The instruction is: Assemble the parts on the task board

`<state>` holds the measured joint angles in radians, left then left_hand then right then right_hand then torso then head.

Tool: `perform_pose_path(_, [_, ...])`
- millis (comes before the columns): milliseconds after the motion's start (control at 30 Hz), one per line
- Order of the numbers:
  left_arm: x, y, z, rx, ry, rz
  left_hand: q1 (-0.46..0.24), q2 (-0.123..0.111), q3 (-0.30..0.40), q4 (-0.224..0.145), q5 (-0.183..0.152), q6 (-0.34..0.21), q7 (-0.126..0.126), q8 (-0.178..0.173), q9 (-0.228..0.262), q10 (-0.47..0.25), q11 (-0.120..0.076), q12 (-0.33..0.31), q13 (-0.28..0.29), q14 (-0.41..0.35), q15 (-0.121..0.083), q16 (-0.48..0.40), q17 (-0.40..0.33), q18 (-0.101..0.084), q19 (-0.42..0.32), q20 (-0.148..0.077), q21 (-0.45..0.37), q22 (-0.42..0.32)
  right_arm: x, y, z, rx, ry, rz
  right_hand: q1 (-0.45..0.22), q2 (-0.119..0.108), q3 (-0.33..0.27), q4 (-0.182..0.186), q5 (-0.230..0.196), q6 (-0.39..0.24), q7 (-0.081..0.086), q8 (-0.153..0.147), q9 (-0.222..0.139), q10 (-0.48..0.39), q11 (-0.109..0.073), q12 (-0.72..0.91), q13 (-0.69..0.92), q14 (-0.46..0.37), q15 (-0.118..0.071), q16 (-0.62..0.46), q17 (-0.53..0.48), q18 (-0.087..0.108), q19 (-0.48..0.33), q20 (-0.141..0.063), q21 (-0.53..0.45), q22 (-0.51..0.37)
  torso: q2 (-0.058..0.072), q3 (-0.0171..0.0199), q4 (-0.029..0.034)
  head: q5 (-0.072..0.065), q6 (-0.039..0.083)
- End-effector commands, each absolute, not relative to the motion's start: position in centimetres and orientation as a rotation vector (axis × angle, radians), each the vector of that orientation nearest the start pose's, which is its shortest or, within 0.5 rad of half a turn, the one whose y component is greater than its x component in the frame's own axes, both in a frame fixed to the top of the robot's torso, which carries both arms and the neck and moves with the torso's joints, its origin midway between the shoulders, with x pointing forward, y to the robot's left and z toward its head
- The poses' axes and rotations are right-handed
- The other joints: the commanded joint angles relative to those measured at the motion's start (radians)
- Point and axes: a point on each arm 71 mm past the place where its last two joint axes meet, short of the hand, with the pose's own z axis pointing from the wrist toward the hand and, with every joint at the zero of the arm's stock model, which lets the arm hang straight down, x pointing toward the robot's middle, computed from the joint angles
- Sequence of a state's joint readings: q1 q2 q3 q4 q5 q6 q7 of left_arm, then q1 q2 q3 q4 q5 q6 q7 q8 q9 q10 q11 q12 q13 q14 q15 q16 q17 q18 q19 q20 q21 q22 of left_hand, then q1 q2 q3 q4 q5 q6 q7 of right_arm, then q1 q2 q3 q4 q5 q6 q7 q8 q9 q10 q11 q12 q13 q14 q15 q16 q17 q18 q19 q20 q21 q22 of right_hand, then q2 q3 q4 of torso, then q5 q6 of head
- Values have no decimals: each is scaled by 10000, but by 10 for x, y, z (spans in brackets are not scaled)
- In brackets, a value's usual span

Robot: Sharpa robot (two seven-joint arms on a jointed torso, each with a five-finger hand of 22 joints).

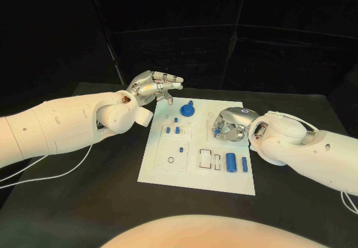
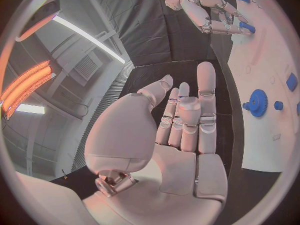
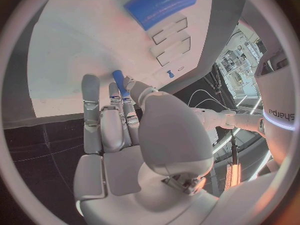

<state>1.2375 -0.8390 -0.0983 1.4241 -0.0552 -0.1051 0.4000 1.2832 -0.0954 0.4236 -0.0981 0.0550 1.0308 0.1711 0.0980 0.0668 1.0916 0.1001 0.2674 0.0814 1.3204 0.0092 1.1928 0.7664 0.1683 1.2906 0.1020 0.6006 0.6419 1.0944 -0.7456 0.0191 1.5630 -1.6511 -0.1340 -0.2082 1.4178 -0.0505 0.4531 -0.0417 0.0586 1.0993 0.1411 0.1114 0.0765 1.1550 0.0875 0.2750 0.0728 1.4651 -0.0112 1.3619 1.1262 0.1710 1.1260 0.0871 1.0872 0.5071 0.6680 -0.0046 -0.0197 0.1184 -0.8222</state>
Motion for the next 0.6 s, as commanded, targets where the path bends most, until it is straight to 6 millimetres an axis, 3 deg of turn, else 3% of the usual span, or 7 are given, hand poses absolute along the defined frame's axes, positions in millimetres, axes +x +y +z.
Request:
perform_pose_path(33, [502, 225, -183, -9893, 15267, -16385, -54, 68, -69, 16, -27, -80, 8, -54, -1, -53, -17, 70, -5, -51, 13, 5, 1, 117, -15, 27, -54, -14, 460, -137, -210, -3455, 17185, 6453, 213, 219, 286, -139, -19, 97, 9, 50, 11, 338, -233, 9, 50, 331, -81, 73, 19, 49, 65, -21, 98, 44, -7, 5, 4, -13, -3])
perform_pose_path(333, [501, 225, -183, -9893, 15276, -16397, -54, 68, -69, 16, -27, -80, 8, -54, -1, -53, -17, 70, -5, -51, 13, 5, 1, 117, -15, 27, -54, -14, 448, -134, -199, -3112, 16591, 7196, 108, -108, 784, -497, 250, 151, 52, 2, -31, 432, -197, -117, 88, 320, -57, 85, 6, 36, 24, -19, 273, 176, 4, -2, -5, 34, -33])
perform_pose_path(600, [501, 225, -183, -9887, 15279, -16409, -54, 68, -69, 16, -27, -80, 8, -54, -1, -53, -17, 70, -5, -51, 13, 5, 1, 117, -15, 27, -54, -14, 422, -111, -186, -3329, 16472, 8644, -58, -263, 827, -565, 359, 103, 81, -57, -58, 390, -174, -205, 91, 309, -36, 74, -34, 42, -32, 0, 308, 161, -3, -7, 6, 75, -28])
